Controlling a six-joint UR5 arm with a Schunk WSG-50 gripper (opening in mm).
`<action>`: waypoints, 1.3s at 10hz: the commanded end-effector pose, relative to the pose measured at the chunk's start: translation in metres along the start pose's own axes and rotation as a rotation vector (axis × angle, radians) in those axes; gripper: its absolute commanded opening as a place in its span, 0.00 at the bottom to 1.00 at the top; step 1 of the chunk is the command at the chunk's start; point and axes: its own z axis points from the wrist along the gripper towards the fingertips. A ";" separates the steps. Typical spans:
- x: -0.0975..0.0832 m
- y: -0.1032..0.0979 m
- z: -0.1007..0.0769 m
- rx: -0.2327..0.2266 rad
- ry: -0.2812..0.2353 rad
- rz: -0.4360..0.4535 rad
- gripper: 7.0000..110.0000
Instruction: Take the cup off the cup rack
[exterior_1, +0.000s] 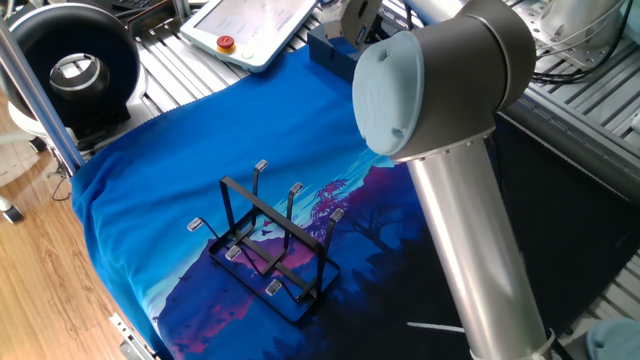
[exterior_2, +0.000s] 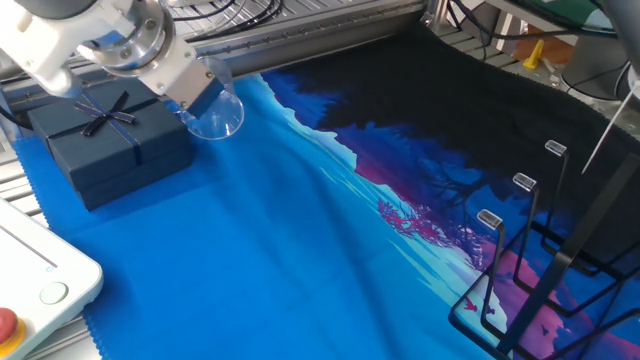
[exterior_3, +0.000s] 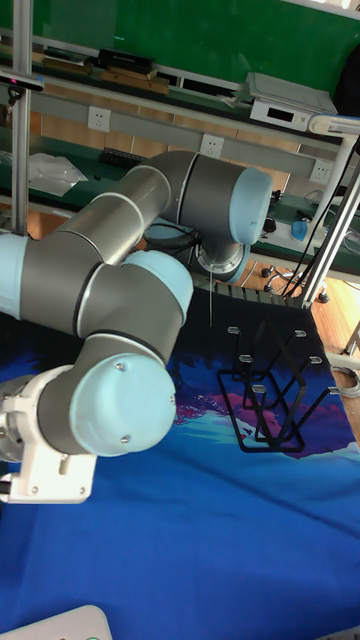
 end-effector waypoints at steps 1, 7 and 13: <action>0.001 0.001 -0.015 0.111 -0.029 0.061 0.15; -0.021 -0.041 -0.025 0.280 -0.118 0.027 0.15; -0.002 -0.049 -0.026 0.314 -0.053 0.085 0.00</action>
